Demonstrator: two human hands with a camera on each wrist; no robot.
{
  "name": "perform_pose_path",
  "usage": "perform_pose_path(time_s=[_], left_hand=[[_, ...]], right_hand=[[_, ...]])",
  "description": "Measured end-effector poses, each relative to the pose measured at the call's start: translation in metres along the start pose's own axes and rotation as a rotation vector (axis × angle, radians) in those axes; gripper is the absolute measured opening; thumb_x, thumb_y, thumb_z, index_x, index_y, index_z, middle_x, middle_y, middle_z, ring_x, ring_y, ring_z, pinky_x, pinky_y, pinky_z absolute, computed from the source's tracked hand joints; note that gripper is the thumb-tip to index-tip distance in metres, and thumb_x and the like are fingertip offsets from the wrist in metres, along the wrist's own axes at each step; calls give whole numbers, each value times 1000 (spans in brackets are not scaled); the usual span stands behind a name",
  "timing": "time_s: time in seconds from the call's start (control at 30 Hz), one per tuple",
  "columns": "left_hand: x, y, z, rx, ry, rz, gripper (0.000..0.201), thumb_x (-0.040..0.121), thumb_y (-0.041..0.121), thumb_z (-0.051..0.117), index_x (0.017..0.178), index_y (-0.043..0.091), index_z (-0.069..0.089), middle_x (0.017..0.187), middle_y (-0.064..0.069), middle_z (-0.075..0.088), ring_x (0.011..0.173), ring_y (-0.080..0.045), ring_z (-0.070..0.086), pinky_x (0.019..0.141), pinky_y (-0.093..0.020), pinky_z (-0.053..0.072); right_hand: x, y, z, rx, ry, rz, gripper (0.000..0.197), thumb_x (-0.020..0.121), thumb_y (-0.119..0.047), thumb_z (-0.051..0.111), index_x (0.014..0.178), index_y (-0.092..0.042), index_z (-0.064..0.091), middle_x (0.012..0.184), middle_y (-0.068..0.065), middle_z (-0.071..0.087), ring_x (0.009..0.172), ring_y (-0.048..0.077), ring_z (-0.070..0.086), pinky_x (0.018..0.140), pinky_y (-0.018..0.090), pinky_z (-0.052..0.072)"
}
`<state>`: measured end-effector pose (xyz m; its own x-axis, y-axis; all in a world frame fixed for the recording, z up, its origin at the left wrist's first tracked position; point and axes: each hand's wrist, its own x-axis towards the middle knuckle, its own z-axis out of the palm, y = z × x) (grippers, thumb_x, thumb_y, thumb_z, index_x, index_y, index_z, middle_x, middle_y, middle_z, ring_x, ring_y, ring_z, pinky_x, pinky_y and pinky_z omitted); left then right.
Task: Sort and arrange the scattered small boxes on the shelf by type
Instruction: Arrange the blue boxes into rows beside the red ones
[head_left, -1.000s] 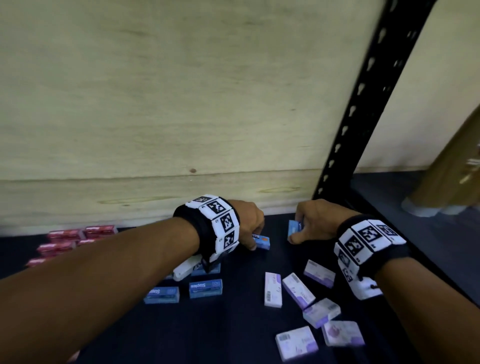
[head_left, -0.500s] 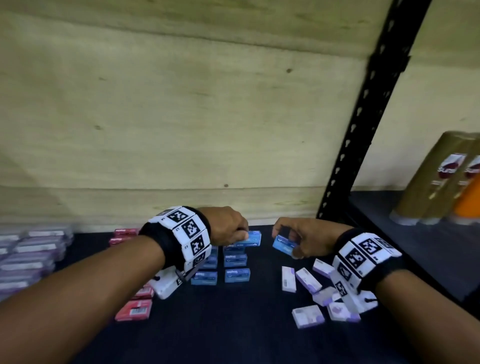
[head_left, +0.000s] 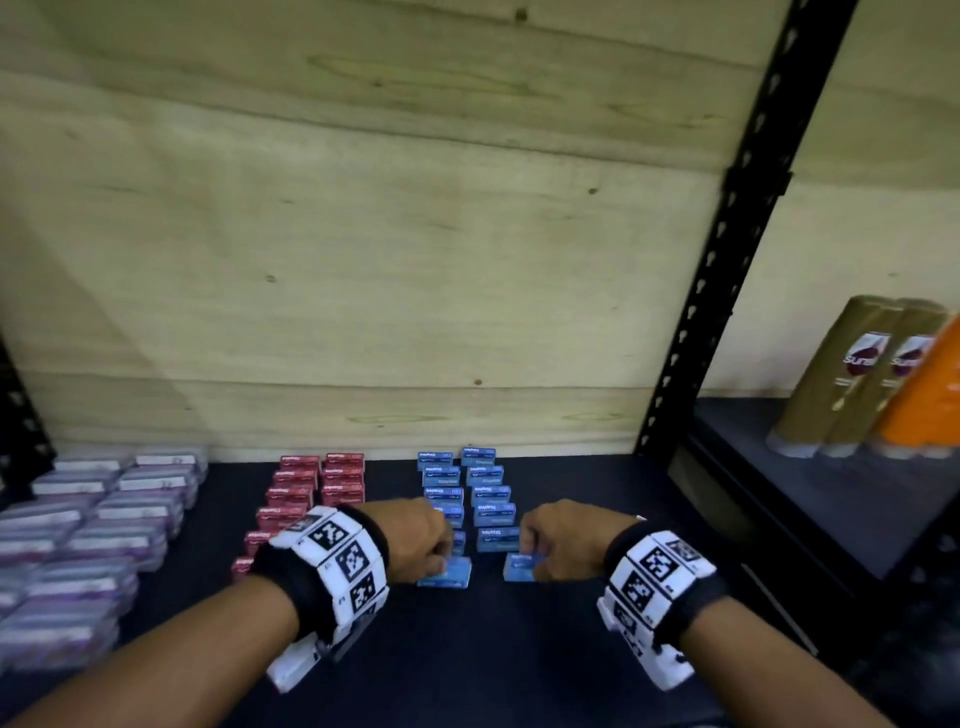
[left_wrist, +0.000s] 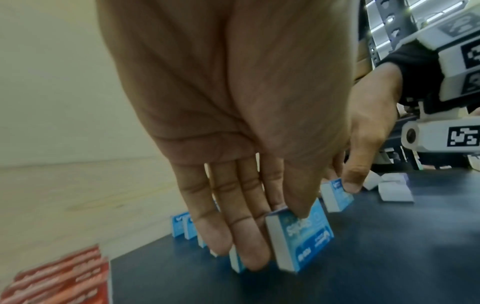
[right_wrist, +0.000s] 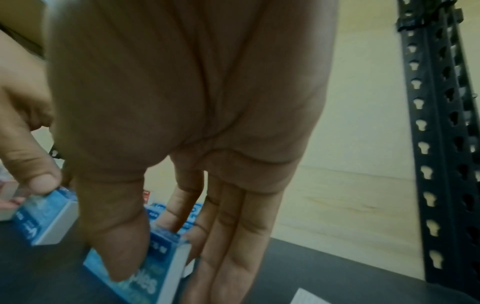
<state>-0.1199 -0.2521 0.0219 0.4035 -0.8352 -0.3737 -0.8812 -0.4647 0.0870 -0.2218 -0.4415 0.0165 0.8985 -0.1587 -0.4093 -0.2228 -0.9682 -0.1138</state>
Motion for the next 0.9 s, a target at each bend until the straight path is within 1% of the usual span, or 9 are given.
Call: perform_pose_path(time_s=[0.2,0.33,0.47,0.57,0.63,0.7,0.77,0.83,0.9], left_hand=[[-4,0,17,-8,-14,-47,26,97,31,51,116,17,62,115,-3,63,102,-22,61,81,-30,47],[0,4,17,13,-8,-3,46,90,43,61,131,22,52,125,0,58,111,-22,57,92,-38,49],[4,15,15,77,12,40,43,93,24,58,136,28,51,131,2,55,118,-21,53,94,-37,46],[7,15,14,63,37,48,46,92,10,54,133,30,56,131,2,56,119,-23,54,96,-36,46],[7,11,11,-33,94,51,48,91,8,51,132,32,57,133,2,56,122,-21,52,99,-33,43],[5,7,8,-125,160,44,48,91,10,50,132,35,56,134,3,54,123,-20,51,102,-33,42],[4,3,9,-203,196,22,40,92,15,52,126,35,57,125,2,59,111,-18,56,95,-31,46],[3,-2,15,-267,195,-38,24,94,21,52,115,32,57,109,2,59,92,-15,59,80,-27,48],[1,-6,21,-269,189,-100,13,95,24,51,106,31,54,101,4,57,88,-15,60,75,-26,46]], right_hand=[[2,-4,19,13,40,7,24,88,-23,65,112,-21,63,120,0,60,108,20,58,81,25,42],[1,-2,23,37,82,17,26,86,-25,68,111,-24,62,123,-1,59,109,20,58,80,24,41],[-2,3,24,44,75,54,26,80,-29,74,102,-30,59,117,-3,60,105,20,59,83,29,46],[-4,6,24,46,63,72,23,82,-31,73,95,-32,54,106,-4,58,96,18,57,76,29,43],[-5,7,24,55,68,67,20,84,-32,72,96,-32,56,104,-5,57,92,16,55,75,28,41],[-6,6,22,61,72,62,19,84,-33,71,100,-29,61,108,-4,62,95,17,58,75,27,43],[-4,5,20,59,72,59,20,84,-34,71,102,-27,64,111,-3,64,98,17,61,78,28,47],[-3,3,19,53,65,57,18,84,-34,71,100,-28,64,108,-5,64,99,17,62,79,28,48],[-2,3,18,42,43,63,19,84,-33,71,100,-29,63,107,-5,63,99,17,62,81,29,49]])
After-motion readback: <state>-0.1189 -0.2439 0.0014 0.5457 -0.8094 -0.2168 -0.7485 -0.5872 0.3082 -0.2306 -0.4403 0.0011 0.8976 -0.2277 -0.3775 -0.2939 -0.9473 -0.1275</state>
